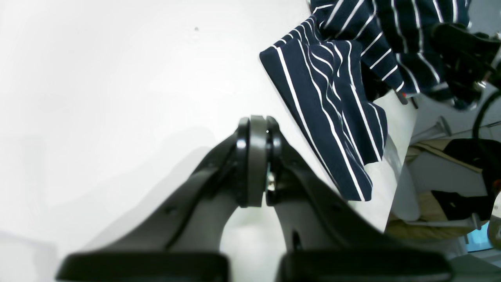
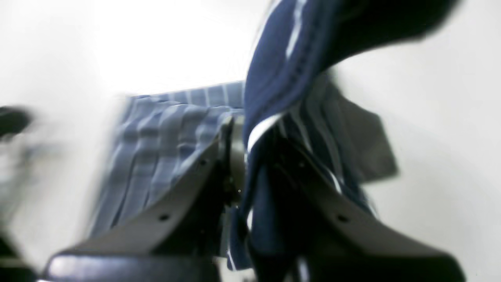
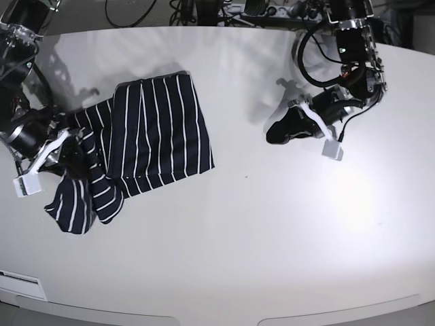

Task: Fold the T-shirt properly
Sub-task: 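Release the fabric and reposition both grippers at the folded bundle's ends, then grasp the bundle with both grippers and fold it over once more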

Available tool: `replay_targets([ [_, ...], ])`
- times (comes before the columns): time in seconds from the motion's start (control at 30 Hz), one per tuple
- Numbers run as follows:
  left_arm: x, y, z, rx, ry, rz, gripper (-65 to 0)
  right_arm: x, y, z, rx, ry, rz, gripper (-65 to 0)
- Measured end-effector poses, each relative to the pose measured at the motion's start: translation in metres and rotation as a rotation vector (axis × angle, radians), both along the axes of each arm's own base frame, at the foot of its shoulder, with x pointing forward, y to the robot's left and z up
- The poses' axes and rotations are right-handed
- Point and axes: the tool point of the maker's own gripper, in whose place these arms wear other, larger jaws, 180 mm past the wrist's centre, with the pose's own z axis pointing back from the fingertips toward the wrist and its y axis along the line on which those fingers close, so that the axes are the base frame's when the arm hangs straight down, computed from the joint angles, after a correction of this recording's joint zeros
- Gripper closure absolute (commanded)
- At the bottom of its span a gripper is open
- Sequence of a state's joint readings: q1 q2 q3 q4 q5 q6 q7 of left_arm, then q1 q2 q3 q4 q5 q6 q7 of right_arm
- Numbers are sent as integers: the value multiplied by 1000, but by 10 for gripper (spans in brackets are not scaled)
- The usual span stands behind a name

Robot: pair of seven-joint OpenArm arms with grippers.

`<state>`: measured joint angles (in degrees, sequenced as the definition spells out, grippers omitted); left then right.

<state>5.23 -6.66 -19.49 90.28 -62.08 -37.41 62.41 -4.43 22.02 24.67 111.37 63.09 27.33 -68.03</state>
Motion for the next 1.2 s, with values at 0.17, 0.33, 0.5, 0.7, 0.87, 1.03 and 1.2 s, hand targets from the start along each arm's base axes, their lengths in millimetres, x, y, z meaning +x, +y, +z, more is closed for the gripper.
replay_targets([
  [0.17,-5,-18,-2,-8,8,-55,0,-26,49,12,191,-25,211,0],
  [0.33,-12,-36,-6,-5,20,-119,0,-36,59,13,207,-20,286,0],
  [0.5,-21,-59,-6,-15,6,-201,0,-36,60,13,204,-24,293,0],
  [0.7,-23,-60,-6,-14,8,-211,0,-43,100,10,265,-47,389,0],
  [0.87,-22,-59,-6,-13,7,-205,0,-50,122,9,286,-47,465,0],
  [1.03,-17,-48,-5,-8,2,-170,0,-54,145,5,294,-40,515,0],
  [1.2,-16,-50,2,-47,-7,-167,0,-63,170,3,315,-31,587,-364],
])
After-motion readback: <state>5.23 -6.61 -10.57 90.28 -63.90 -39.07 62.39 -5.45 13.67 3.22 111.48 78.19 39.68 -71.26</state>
